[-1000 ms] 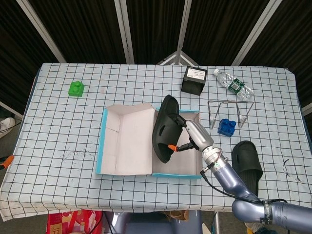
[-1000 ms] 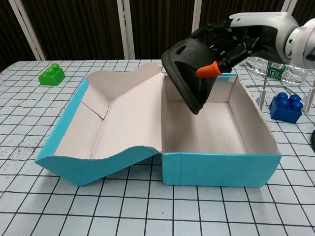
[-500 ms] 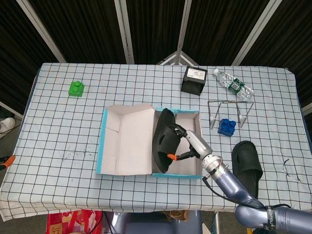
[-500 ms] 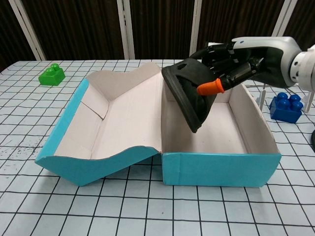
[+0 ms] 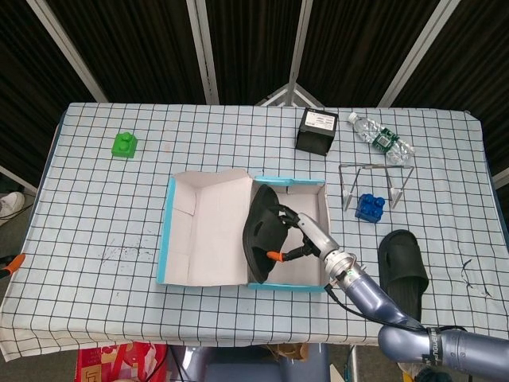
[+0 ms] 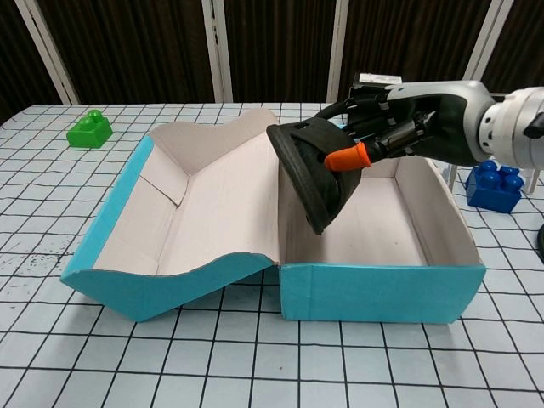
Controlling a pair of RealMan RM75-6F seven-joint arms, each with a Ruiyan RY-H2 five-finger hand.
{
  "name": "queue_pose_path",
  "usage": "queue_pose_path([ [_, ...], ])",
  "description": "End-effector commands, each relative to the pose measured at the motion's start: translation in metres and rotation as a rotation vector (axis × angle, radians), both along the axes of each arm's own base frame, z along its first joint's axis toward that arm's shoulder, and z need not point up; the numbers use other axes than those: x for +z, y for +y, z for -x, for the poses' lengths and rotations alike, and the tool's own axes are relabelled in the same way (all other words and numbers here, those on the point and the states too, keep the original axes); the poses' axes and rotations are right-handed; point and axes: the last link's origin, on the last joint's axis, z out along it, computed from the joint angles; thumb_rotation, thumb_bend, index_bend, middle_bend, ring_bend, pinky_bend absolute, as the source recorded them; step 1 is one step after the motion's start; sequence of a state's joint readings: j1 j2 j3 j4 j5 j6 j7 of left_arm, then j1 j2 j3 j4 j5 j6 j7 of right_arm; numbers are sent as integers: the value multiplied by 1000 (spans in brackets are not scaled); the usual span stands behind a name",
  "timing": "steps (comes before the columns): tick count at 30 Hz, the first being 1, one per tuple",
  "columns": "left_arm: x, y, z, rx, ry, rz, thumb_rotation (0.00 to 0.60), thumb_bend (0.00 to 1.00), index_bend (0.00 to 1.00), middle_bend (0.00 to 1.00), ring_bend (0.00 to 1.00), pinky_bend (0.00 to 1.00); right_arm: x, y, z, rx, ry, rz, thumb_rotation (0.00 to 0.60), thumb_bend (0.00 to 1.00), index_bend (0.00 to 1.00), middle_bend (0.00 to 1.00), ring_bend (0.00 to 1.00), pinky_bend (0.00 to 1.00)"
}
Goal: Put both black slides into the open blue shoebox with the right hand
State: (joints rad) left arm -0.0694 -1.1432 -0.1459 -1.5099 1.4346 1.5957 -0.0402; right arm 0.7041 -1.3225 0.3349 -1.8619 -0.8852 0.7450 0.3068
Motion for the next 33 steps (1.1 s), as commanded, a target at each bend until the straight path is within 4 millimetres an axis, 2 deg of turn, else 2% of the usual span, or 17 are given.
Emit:
queue_pose_path([
  [1, 0, 0, 0, 1, 0, 0, 600, 218, 95, 0, 0, 98, -5, -4, 1, 2, 15, 20, 600, 639, 447, 395, 436, 249],
  [13, -2, 1, 0, 4, 8, 8, 600, 218, 95, 0, 0, 98, -20, -11, 18, -26, 36, 3, 600, 642, 446, 395, 436, 249],
  [33, -1, 0, -1, 4, 2, 5, 600, 218, 95, 0, 0, 98, -34, -6, 27, -5, 87, -2, 600, 642, 447, 395, 436, 249],
])
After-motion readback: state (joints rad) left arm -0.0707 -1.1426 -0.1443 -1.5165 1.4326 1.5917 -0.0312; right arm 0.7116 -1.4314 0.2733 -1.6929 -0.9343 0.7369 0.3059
